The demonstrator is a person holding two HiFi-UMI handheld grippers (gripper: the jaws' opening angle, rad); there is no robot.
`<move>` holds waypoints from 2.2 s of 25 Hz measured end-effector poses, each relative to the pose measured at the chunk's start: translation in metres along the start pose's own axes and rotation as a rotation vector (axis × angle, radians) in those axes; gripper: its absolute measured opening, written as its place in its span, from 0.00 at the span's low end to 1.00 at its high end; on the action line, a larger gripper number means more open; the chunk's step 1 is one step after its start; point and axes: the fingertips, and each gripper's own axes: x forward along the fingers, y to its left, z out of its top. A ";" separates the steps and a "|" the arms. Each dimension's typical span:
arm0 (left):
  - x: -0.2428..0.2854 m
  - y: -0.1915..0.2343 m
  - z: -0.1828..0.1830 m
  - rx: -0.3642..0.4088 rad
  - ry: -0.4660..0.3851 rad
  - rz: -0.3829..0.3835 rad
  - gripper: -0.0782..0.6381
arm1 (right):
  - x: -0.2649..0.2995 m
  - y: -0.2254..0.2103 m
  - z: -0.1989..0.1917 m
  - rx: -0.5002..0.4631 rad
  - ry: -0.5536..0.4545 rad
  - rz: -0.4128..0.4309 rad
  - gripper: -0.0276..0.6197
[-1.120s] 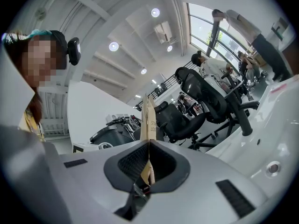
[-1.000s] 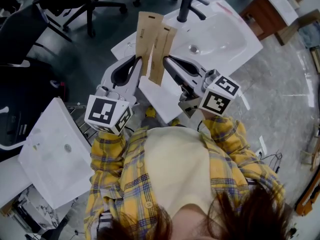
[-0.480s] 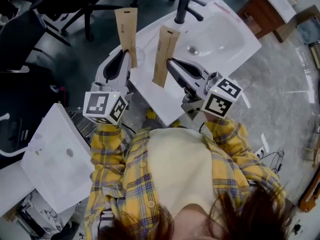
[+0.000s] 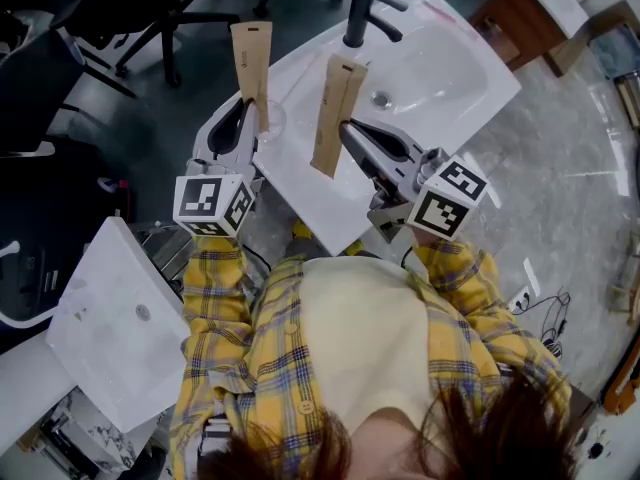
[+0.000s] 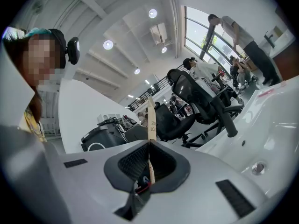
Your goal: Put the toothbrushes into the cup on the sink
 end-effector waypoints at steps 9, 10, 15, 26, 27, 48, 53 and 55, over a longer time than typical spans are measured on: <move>0.009 -0.012 -0.006 0.101 0.041 -0.018 0.16 | -0.001 -0.002 0.001 0.008 0.002 -0.004 0.07; 0.009 -0.015 -0.005 0.113 0.040 -0.023 0.16 | -0.001 -0.002 0.001 0.008 0.002 -0.004 0.07; 0.014 -0.022 -0.007 0.124 0.042 -0.039 0.16 | 0.000 -0.002 0.001 0.011 0.005 -0.004 0.07; 0.014 -0.024 -0.024 0.203 0.099 -0.033 0.16 | -0.003 -0.003 0.000 0.008 0.008 -0.008 0.07; 0.014 -0.023 -0.025 0.209 0.104 -0.030 0.16 | -0.003 -0.002 0.000 0.008 0.008 -0.007 0.07; 0.009 -0.027 -0.040 0.367 0.206 0.020 0.24 | -0.003 0.004 -0.005 0.003 0.027 0.007 0.07; -0.004 -0.025 -0.034 0.309 0.175 0.045 0.24 | -0.001 0.006 -0.006 0.000 0.030 0.013 0.07; -0.012 -0.024 -0.031 0.246 0.151 0.046 0.24 | -0.002 0.007 -0.006 -0.002 0.030 0.014 0.07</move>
